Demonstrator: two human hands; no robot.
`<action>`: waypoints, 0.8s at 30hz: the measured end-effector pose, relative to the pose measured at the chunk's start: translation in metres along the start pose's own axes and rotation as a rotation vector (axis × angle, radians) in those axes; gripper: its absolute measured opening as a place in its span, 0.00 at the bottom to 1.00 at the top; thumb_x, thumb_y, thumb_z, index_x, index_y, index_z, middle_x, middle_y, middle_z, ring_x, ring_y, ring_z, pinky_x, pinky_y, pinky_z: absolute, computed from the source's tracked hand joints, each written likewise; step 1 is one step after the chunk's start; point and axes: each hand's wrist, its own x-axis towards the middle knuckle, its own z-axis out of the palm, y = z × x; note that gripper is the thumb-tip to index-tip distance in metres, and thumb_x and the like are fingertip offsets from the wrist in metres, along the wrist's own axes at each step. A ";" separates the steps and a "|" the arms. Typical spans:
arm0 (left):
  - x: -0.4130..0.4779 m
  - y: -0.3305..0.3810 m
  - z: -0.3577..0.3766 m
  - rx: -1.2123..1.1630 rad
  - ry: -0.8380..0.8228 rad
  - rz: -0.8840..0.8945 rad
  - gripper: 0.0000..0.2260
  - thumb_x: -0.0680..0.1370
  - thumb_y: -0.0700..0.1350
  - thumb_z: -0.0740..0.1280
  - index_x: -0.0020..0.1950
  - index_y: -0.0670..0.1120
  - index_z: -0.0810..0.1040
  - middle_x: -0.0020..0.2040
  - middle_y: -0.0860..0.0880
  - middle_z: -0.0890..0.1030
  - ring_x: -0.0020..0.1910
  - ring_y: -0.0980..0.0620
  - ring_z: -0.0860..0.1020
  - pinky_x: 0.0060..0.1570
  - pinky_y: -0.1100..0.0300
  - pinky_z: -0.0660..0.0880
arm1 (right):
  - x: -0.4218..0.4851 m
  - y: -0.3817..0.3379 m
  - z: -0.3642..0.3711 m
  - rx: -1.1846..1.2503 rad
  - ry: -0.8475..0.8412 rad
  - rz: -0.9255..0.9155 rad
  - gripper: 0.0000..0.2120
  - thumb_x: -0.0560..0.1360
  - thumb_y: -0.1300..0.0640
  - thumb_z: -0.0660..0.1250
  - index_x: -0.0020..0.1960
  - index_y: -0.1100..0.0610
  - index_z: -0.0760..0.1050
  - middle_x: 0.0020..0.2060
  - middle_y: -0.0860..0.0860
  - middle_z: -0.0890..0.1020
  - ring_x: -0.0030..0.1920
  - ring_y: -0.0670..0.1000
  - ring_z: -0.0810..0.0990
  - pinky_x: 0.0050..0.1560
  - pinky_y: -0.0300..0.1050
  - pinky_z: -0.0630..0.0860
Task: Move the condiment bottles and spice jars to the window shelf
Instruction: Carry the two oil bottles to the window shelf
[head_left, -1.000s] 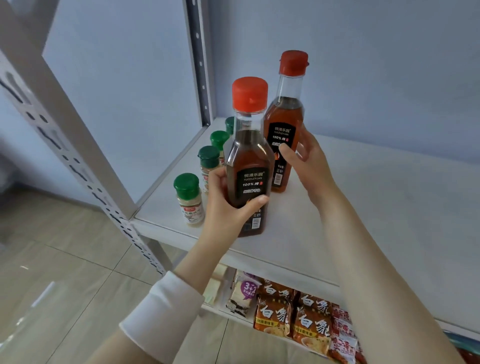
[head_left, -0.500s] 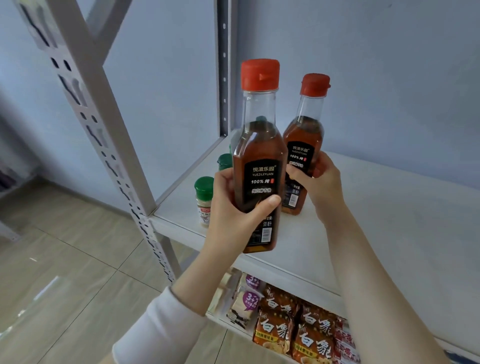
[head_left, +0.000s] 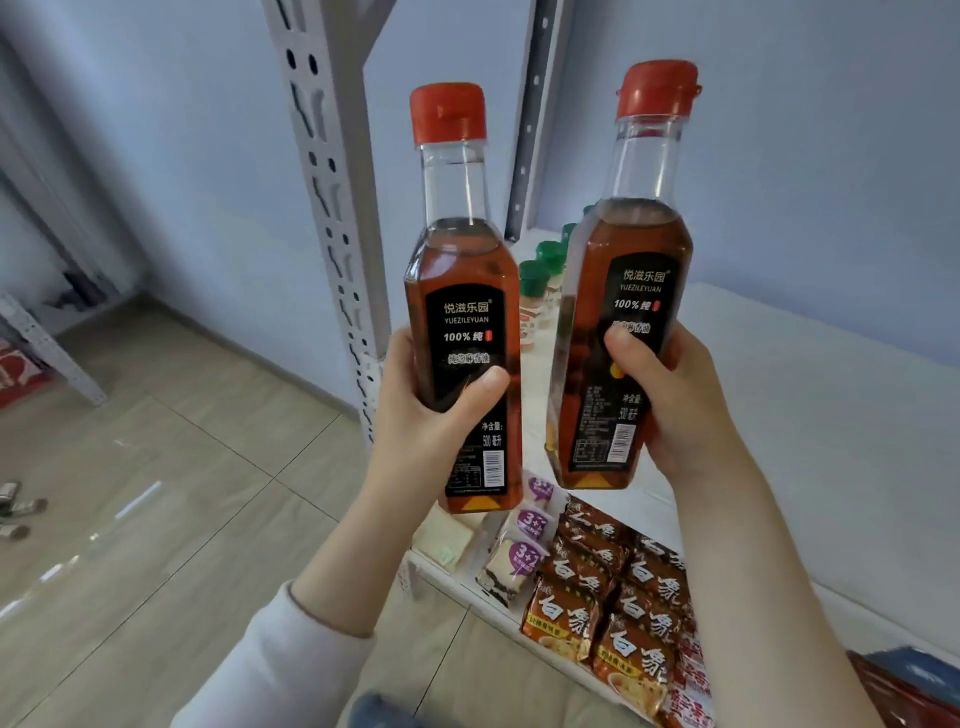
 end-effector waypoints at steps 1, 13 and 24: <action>-0.003 0.001 -0.010 -0.006 0.018 -0.001 0.23 0.59 0.58 0.70 0.52 0.58 0.70 0.45 0.60 0.80 0.45 0.62 0.80 0.40 0.67 0.77 | -0.004 -0.001 0.012 0.013 -0.032 0.011 0.12 0.64 0.49 0.69 0.47 0.49 0.76 0.39 0.44 0.85 0.44 0.47 0.84 0.43 0.40 0.79; -0.032 0.012 -0.215 0.017 0.293 0.015 0.23 0.63 0.54 0.72 0.54 0.49 0.70 0.47 0.52 0.79 0.45 0.60 0.81 0.41 0.66 0.76 | -0.025 0.021 0.248 0.084 -0.373 0.110 0.18 0.60 0.43 0.72 0.48 0.49 0.80 0.46 0.52 0.85 0.48 0.54 0.84 0.47 0.50 0.79; -0.065 -0.008 -0.438 0.041 0.678 -0.125 0.22 0.66 0.53 0.70 0.57 0.50 0.70 0.51 0.51 0.80 0.47 0.59 0.81 0.45 0.61 0.79 | -0.055 0.063 0.497 0.080 -0.721 0.260 0.15 0.65 0.50 0.70 0.50 0.51 0.77 0.45 0.51 0.85 0.47 0.52 0.84 0.43 0.45 0.80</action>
